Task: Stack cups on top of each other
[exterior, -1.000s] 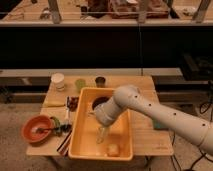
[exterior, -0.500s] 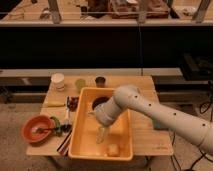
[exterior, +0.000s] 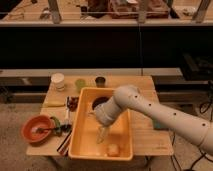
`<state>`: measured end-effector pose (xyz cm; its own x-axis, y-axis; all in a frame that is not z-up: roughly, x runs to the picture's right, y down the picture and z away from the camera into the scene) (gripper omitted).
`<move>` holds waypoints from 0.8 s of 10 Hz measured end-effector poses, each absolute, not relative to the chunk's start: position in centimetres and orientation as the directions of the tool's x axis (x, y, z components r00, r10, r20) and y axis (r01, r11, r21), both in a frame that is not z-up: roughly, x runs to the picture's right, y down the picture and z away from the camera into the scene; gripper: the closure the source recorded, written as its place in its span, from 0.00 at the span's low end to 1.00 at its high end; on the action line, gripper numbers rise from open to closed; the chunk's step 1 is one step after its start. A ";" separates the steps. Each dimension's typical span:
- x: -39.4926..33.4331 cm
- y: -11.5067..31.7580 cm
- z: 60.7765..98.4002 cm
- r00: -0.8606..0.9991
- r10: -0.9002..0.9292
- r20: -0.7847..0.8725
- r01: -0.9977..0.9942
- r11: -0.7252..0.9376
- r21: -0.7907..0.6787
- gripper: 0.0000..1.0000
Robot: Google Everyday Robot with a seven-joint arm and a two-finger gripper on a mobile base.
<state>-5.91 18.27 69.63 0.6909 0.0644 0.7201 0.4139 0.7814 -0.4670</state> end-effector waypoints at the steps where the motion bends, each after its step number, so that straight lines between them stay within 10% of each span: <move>1: -5.9 18.3 69.6 0.691 0.064 0.720 0.414 0.781 -0.467 0.20; 8: -5.4 17.5 69.6 0.695 0.027 0.719 0.417 0.799 -0.433 0.20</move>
